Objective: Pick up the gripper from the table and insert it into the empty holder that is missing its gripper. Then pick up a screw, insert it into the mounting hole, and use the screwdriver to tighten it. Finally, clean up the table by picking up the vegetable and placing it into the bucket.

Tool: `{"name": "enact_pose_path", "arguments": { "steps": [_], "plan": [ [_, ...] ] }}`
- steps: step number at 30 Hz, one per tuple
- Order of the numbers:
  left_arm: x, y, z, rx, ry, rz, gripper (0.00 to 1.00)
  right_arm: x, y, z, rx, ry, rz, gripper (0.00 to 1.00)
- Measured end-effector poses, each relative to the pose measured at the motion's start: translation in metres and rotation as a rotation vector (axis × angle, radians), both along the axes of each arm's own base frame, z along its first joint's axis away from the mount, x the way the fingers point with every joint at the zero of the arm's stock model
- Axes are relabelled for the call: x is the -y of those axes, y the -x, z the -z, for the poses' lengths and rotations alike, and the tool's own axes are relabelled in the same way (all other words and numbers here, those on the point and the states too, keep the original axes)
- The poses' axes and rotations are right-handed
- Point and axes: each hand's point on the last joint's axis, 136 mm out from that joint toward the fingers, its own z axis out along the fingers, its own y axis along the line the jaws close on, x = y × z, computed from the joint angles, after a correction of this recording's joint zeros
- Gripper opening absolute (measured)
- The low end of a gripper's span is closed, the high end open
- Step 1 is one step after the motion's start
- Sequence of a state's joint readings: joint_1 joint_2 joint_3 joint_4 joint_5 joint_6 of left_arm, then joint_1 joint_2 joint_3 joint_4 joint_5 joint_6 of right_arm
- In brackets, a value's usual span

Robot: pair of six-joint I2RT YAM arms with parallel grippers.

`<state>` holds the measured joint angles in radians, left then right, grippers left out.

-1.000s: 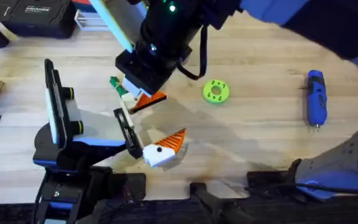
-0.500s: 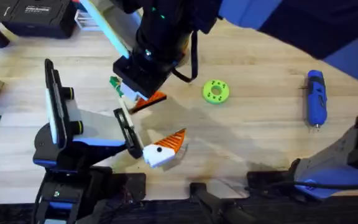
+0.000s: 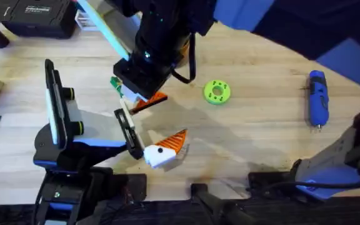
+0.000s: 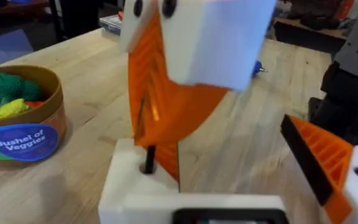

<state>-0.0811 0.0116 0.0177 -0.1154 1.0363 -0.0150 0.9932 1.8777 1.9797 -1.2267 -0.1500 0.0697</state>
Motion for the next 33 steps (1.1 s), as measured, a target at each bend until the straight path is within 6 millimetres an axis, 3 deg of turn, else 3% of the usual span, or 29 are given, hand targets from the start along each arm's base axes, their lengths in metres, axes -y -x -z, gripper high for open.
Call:
{"name": "enact_pose_path", "arguments": {
  "steps": [28,29,33],
  "plan": [
    [0.000,0.000,0.000,-0.013,0.005,-0.001,0.985,-0.012,0.004,0.010,0.019,0.012,-0.054,0.007],
    [0.000,0.000,0.000,-0.013,0.005,-0.001,0.985,-0.012,0.004,0.010,0.020,0.013,-0.053,0.028],
    [0.000,0.000,0.000,-0.014,0.006,-0.003,0.985,-0.008,0.001,0.011,0.034,0.031,-0.049,0.595]
  ]
}}
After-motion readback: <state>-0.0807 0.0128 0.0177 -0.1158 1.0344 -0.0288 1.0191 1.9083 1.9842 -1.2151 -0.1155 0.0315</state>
